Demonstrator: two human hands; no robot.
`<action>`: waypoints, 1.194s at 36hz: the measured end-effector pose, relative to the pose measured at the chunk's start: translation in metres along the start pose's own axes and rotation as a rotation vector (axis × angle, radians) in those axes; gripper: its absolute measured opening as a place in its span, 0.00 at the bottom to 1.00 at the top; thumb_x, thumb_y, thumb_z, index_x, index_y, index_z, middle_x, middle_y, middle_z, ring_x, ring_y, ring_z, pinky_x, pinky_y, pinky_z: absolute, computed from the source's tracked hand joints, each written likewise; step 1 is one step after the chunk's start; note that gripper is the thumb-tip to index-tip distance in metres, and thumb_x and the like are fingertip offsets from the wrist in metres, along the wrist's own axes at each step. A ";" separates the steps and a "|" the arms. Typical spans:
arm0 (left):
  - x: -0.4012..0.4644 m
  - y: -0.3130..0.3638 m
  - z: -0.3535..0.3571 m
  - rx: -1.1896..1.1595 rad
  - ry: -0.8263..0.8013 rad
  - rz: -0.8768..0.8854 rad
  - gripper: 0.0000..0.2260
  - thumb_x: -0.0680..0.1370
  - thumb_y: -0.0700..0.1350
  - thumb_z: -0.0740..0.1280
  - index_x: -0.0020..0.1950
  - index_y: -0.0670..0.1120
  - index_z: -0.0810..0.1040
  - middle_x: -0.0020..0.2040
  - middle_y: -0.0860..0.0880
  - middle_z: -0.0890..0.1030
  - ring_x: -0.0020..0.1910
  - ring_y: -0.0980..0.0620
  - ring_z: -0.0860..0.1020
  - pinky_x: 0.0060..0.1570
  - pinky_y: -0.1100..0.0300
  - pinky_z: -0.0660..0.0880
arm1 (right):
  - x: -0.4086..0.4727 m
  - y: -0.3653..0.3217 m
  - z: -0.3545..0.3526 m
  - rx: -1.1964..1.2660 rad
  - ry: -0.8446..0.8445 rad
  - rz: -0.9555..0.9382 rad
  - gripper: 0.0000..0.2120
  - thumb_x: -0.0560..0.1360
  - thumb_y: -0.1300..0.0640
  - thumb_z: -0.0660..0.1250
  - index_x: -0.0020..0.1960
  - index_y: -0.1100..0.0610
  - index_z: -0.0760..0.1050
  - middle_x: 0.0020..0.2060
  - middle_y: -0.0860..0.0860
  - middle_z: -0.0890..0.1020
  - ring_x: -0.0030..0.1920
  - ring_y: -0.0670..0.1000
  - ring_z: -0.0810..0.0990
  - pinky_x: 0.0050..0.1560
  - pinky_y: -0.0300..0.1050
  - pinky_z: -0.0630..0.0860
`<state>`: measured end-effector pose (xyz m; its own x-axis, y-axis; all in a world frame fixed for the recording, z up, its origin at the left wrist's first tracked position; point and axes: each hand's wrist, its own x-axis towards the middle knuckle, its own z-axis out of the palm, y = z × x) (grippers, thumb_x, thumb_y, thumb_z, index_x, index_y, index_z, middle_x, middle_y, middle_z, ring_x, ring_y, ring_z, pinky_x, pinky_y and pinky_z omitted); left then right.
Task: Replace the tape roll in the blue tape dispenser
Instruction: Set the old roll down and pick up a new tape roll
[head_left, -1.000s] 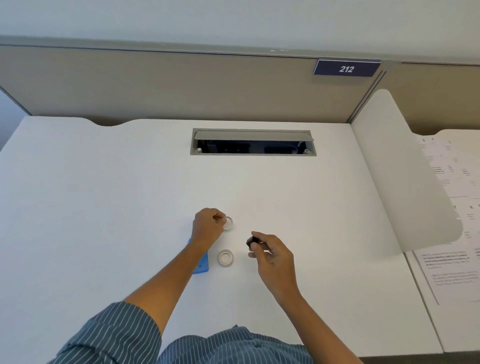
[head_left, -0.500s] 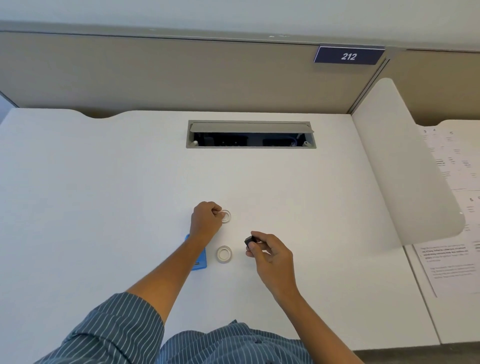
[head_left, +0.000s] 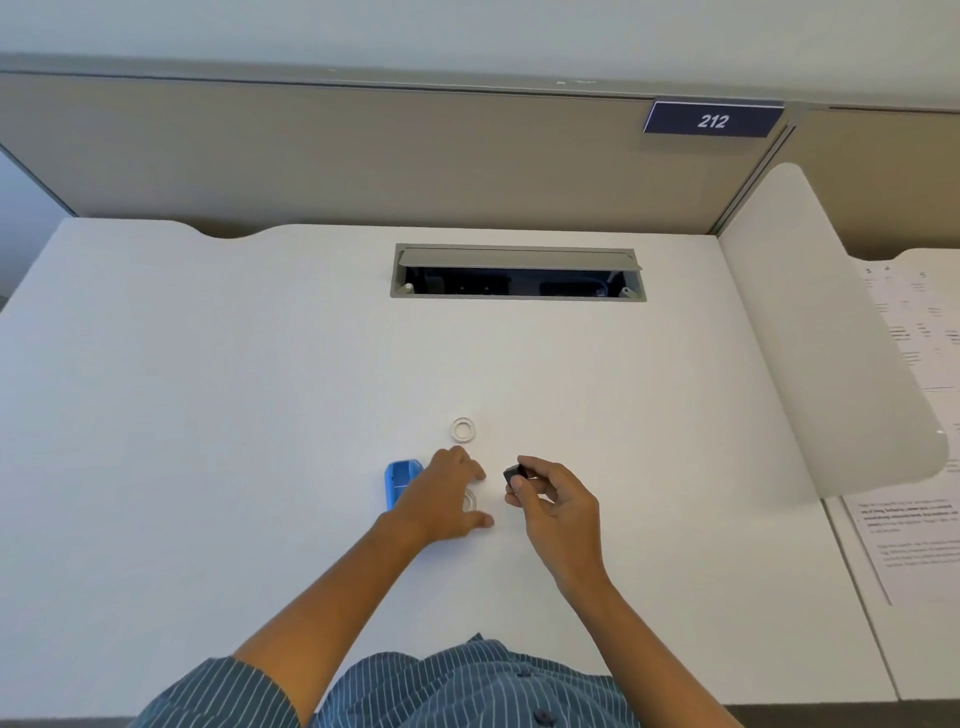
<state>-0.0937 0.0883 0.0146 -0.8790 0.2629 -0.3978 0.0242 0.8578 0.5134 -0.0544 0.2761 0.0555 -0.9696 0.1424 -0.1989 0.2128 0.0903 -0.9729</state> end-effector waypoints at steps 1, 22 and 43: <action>-0.002 -0.001 0.001 0.019 -0.003 0.000 0.35 0.70 0.61 0.80 0.73 0.51 0.75 0.67 0.51 0.73 0.67 0.50 0.72 0.66 0.50 0.77 | 0.000 -0.001 0.000 0.000 0.000 0.000 0.12 0.80 0.67 0.73 0.59 0.55 0.86 0.52 0.54 0.88 0.50 0.52 0.89 0.50 0.43 0.88; -0.028 0.010 -0.006 -0.341 0.138 -0.117 0.23 0.75 0.51 0.79 0.67 0.50 0.78 0.60 0.55 0.79 0.54 0.54 0.79 0.52 0.68 0.75 | -0.010 -0.019 -0.007 0.065 0.036 0.005 0.13 0.80 0.68 0.73 0.56 0.52 0.87 0.48 0.50 0.89 0.49 0.54 0.90 0.50 0.41 0.87; -0.106 0.032 -0.054 -1.021 0.384 -0.096 0.14 0.76 0.48 0.79 0.60 0.60 0.86 0.53 0.53 0.87 0.48 0.47 0.88 0.47 0.60 0.86 | -0.034 -0.072 0.007 0.095 -0.095 -0.068 0.08 0.79 0.68 0.75 0.54 0.57 0.86 0.49 0.53 0.90 0.44 0.55 0.91 0.46 0.37 0.84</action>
<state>-0.0256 0.0639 0.1145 -0.9504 -0.0922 -0.2972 -0.3026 0.0508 0.9518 -0.0374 0.2575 0.1318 -0.9895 0.0449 -0.1375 0.1377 0.0018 -0.9905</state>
